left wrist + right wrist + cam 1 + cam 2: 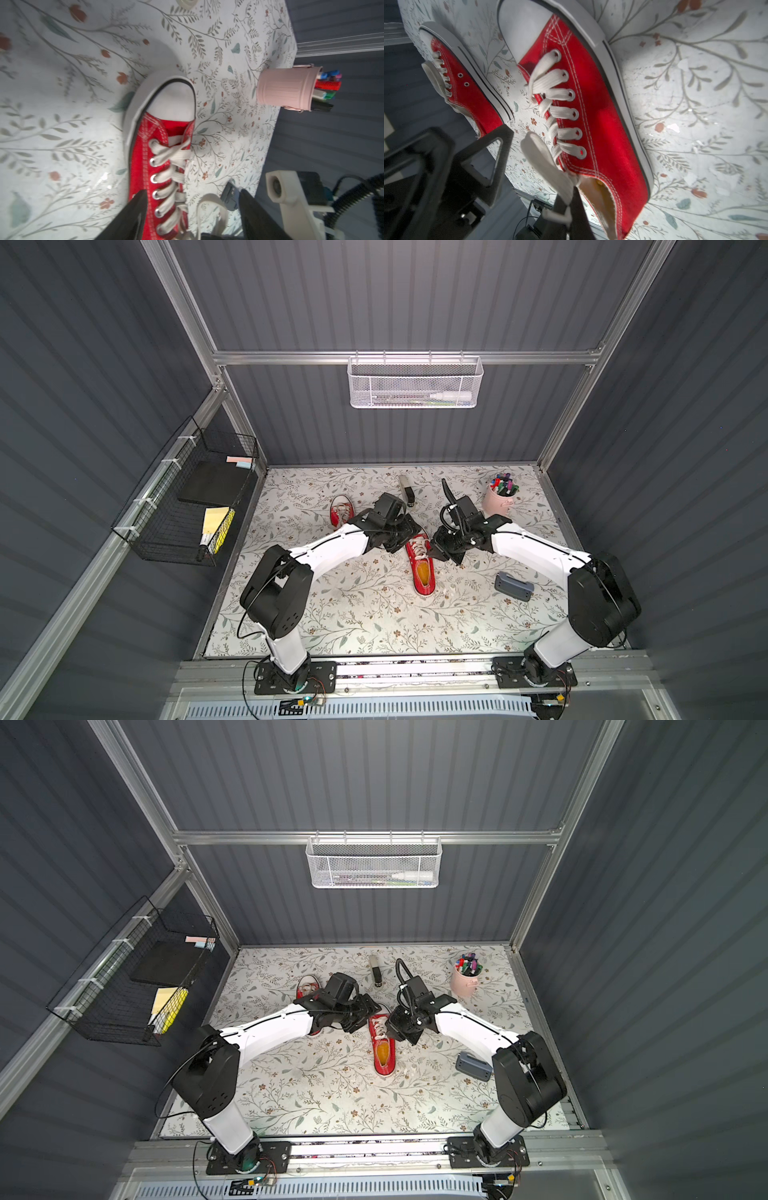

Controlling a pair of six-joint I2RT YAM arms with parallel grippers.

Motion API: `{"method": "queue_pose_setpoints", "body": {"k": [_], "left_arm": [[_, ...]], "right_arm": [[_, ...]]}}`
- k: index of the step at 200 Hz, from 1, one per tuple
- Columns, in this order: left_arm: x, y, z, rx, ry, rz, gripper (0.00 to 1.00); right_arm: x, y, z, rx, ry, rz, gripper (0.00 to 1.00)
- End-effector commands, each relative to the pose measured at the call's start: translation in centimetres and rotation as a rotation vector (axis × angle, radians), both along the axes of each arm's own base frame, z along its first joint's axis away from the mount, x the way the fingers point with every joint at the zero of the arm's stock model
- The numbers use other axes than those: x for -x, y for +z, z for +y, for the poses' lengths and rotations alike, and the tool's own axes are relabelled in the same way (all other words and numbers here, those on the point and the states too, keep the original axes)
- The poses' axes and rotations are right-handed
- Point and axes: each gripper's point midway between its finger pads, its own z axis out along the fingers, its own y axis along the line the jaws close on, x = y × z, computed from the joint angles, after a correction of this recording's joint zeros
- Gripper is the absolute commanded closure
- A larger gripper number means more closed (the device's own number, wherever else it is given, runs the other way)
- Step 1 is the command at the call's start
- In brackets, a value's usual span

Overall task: Remove the insole from the shoe
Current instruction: Untie the shoelace on the shoe.

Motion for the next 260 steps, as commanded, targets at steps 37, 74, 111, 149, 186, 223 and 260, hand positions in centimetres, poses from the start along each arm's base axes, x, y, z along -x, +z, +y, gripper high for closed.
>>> {"method": "queue_pose_setpoints", "body": {"k": [37,74,111,149,186,223,260], "left_arm": [[1.7,-5.5,1.5,-0.154,-0.094,0.102,0.23],[0.7,-5.7,-0.7,-0.073,-0.137,0.077,0.23],[0.8,-7.0,-1.1,-0.067,-0.153,0.101,0.35],[0.9,-7.3,-1.2,-0.06,-0.155,0.11,0.47],[1.1,-7.5,-1.2,-0.044,-0.143,0.115,0.54],[1.3,-7.8,-1.2,-0.033,-0.134,0.125,0.58],[1.2,-7.7,-1.2,-0.031,-0.127,0.123,0.62]], "right_arm": [[1.1,-1.6,-1.5,0.089,0.082,0.018,0.95],[0.7,-2.0,-1.1,0.046,0.114,0.003,0.86],[0.1,-1.1,-0.9,-0.004,0.143,-0.071,0.74],[-0.3,0.5,-0.6,-0.11,0.171,-0.138,0.58],[0.4,2.0,-1.7,-0.156,0.172,-0.134,0.47],[1.6,3.2,-4.2,-0.172,0.192,-0.161,0.42],[3.1,3.4,-6.6,-0.096,0.207,-0.195,0.55]]}}
